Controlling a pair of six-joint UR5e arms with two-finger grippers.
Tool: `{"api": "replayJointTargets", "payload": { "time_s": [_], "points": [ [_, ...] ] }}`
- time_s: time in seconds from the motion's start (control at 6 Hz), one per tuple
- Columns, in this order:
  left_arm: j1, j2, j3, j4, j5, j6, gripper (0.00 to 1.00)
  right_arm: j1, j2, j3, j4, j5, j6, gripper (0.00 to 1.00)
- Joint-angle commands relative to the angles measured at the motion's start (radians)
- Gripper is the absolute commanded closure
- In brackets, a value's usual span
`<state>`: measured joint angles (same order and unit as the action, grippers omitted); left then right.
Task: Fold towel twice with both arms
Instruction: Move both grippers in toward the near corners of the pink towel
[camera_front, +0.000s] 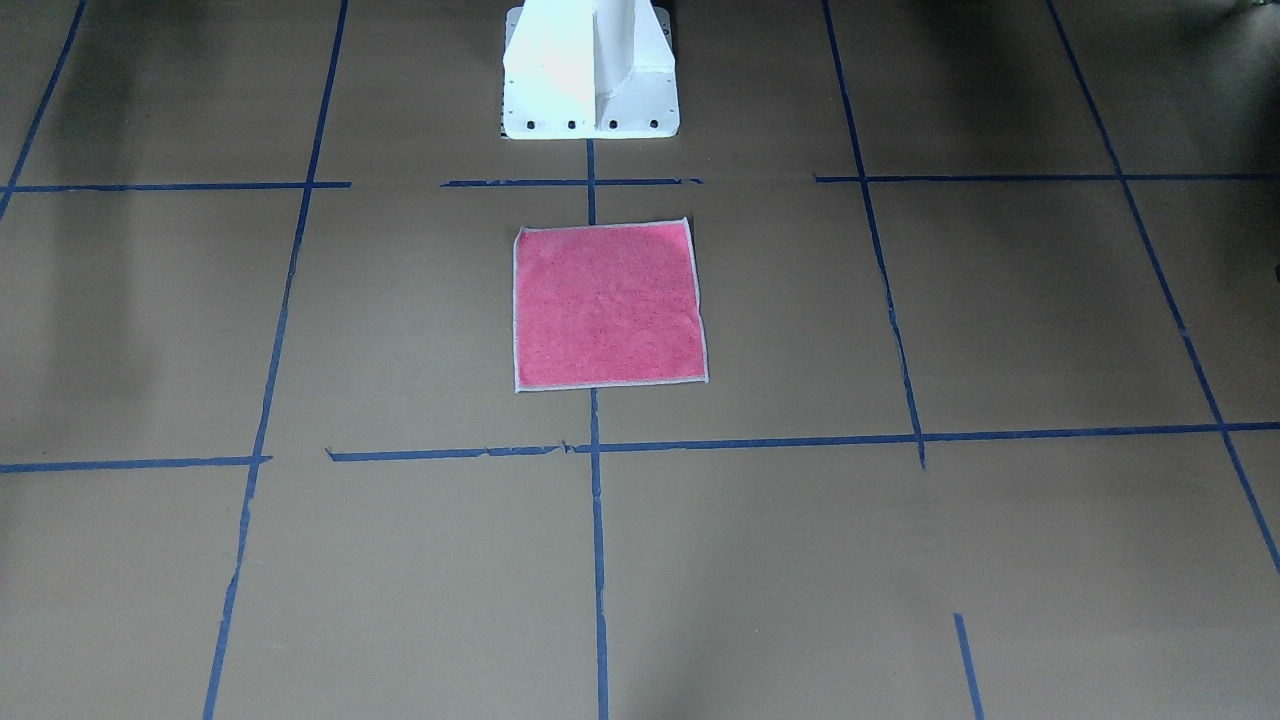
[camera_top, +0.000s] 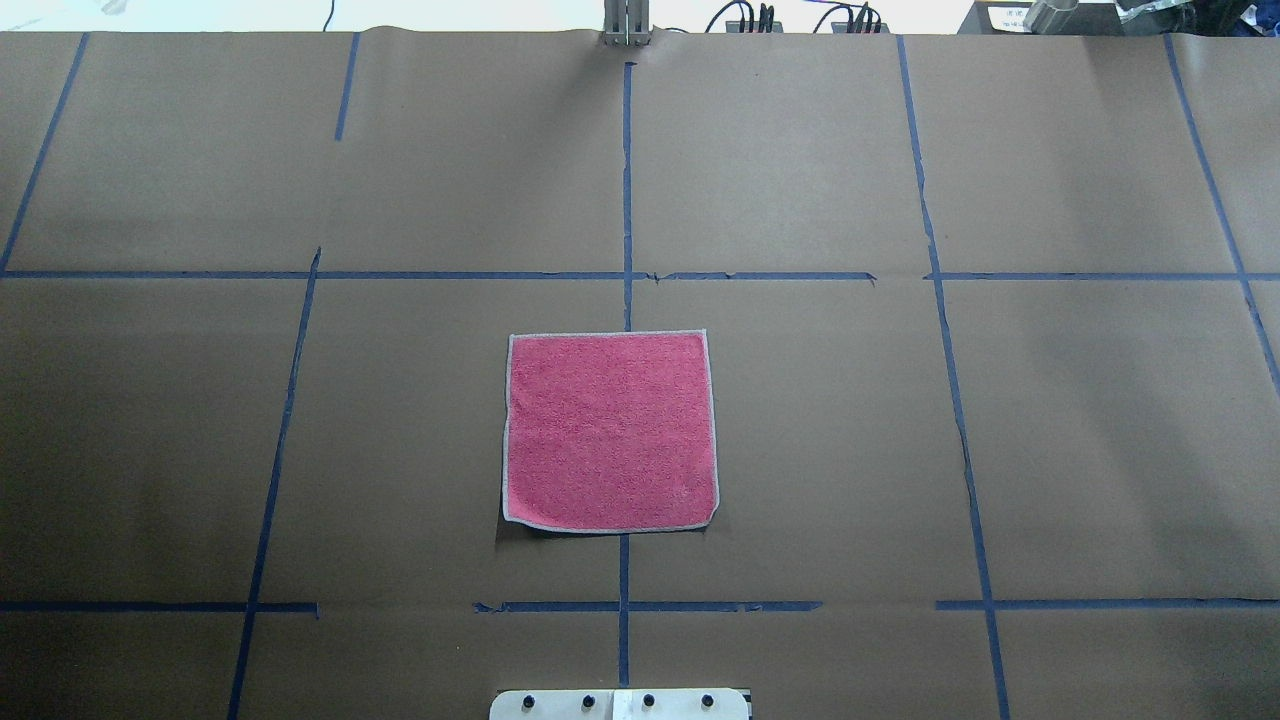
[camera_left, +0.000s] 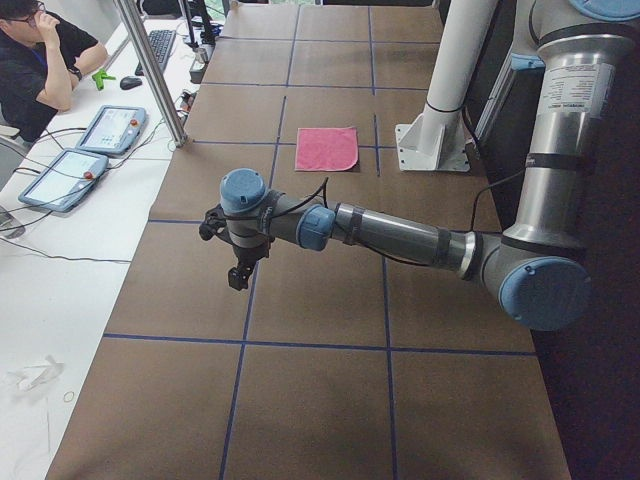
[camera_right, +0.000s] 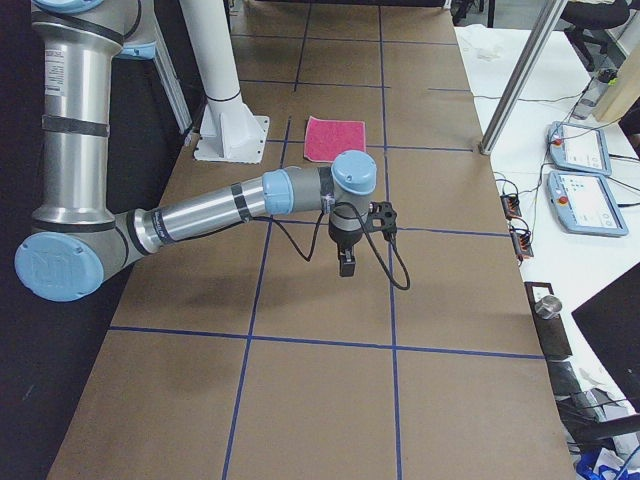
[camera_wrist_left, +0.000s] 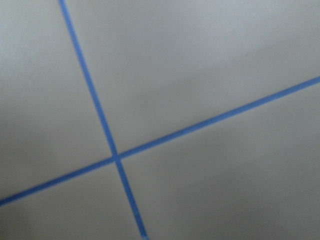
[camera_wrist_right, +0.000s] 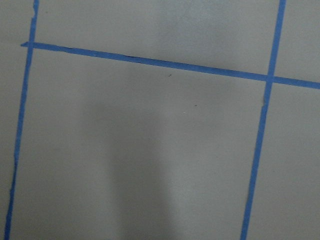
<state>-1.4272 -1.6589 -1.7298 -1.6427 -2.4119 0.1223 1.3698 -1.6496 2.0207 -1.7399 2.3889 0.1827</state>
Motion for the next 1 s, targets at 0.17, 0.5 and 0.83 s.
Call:
{"api": "replayJointTargets", "payload": {
  "time_s": [0.17, 0.5, 0.83],
  "points": [
    [0.247, -0.034, -0.156, -0.005, -0.001, -0.401, 0.0, -0.243, 0.051, 0.024, 0.288, -0.048, 0.579, 0.0],
    [0.513, -0.1, -0.281, -0.005, 0.179, -0.852, 0.0, -0.47, 0.149, 0.071, 0.295, -0.199, 0.914, 0.0],
    [0.73, -0.214, -0.289, -0.005, 0.314, -1.222, 0.0, -0.721, 0.276, 0.075, 0.293, -0.395, 1.283, 0.0]
  ]
}}
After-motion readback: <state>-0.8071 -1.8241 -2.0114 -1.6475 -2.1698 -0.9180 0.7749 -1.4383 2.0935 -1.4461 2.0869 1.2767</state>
